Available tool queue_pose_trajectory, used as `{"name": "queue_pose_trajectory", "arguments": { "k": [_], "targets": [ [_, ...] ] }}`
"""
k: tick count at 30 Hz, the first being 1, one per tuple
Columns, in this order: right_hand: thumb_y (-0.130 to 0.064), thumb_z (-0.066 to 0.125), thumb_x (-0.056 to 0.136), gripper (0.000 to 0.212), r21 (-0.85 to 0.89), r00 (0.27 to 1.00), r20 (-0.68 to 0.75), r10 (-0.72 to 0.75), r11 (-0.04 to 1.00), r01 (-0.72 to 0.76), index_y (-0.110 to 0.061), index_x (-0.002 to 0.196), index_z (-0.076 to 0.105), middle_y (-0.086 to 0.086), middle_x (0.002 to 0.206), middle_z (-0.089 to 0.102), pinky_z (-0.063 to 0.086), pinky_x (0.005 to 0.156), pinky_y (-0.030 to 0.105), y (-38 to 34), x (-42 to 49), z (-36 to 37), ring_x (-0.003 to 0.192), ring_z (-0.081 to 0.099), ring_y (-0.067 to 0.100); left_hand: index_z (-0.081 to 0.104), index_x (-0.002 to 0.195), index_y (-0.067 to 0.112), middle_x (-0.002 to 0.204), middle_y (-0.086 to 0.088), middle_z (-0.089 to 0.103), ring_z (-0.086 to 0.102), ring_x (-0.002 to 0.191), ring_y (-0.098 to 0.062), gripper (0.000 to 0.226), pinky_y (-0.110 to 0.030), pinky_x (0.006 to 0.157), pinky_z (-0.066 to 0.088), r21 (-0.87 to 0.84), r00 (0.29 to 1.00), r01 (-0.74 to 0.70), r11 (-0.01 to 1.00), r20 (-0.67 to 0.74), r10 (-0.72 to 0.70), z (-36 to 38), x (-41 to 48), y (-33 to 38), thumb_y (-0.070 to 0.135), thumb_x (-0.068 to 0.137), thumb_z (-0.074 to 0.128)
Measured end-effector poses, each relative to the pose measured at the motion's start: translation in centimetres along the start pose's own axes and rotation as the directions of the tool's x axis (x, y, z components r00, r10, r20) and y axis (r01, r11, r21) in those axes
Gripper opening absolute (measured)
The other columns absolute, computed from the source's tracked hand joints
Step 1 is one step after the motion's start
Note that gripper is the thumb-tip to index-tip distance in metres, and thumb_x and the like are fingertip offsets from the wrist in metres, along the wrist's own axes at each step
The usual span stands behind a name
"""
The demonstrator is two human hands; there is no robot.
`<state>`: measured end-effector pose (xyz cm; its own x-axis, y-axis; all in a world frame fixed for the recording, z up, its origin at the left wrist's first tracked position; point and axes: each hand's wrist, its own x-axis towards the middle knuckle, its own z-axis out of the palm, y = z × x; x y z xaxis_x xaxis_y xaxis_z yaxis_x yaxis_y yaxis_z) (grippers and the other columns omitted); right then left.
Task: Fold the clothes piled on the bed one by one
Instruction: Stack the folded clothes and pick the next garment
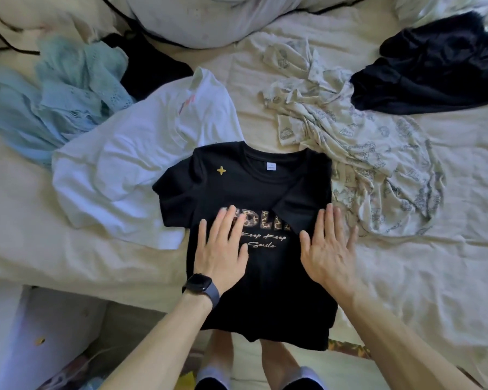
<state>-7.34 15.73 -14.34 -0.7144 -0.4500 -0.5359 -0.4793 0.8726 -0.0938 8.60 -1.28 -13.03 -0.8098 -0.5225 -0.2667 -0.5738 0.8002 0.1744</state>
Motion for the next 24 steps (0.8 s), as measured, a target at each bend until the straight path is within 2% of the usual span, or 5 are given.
{"name": "queue_pose_trajectory", "arguments": {
  "k": [5,9,15,18,24],
  "targets": [
    [-0.041,0.049,0.103,0.066,0.092,0.967,-0.163,-0.194,0.973,0.211,-0.009,0.158,0.033,0.011,0.170,0.013,0.016,0.125,0.053,-6.1,-1.0,-1.7,0.158,0.005,0.024,0.049,0.144,0.013,0.151,-0.012,0.042,0.043,0.136,-0.034,0.062,-0.052,0.108,0.038,-0.342,0.899,0.298,0.891,-0.213,-0.382,-3.5,0.9,-6.5,0.027,0.087,0.071],
    [-0.037,0.054,0.102,0.062,0.163,0.927,-0.175,-0.332,0.919,0.359,-0.011,0.156,0.038,0.009,0.167,0.025,0.026,0.124,0.051,-13.3,1.3,-3.8,0.157,0.015,0.024,0.044,0.141,0.011,0.135,-0.007,0.053,0.050,0.128,-0.029,0.063,-0.043,0.106,0.044,-0.697,0.772,0.510,0.504,0.112,-0.626,-4.8,3.5,-10.8,0.033,0.088,0.071],
    [-0.029,0.055,0.102,0.061,0.158,0.835,-0.083,-0.544,0.820,0.550,-0.019,0.158,0.033,0.001,0.158,0.042,0.043,0.104,0.039,-23.4,6.6,-7.5,0.137,0.045,0.027,0.050,0.112,0.027,0.095,0.017,0.057,0.058,0.083,0.000,0.049,-0.018,0.063,0.043,-0.713,0.720,0.627,0.315,0.376,-0.583,-5.2,5.8,-14.0,0.059,0.080,0.071],
    [-0.024,0.060,0.096,0.068,0.126,0.785,0.146,-0.602,0.799,0.589,-0.027,0.157,0.032,-0.001,0.151,0.048,0.047,0.096,0.037,-27.5,8.5,-8.9,0.126,0.054,0.026,0.048,0.114,0.027,0.091,0.022,0.056,0.054,0.076,0.005,0.046,-0.011,0.051,0.039,-0.745,0.704,0.641,0.186,0.474,-0.528,-5.3,6.1,-15.0,0.037,0.081,0.079],
    [-0.017,0.066,0.089,0.027,0.030,0.740,0.357,-0.569,0.799,0.600,-0.030,0.113,0.068,-0.007,0.100,0.067,0.048,0.075,0.023,-31.3,11.3,-9.6,0.100,0.063,0.020,0.065,0.098,0.025,0.079,0.008,0.067,0.060,0.070,-0.008,0.019,-0.014,0.053,0.040,-0.816,0.811,0.516,0.259,0.368,-0.455,-6.1,6.0,-15.9,0.015,0.081,0.064]
  ]
}}
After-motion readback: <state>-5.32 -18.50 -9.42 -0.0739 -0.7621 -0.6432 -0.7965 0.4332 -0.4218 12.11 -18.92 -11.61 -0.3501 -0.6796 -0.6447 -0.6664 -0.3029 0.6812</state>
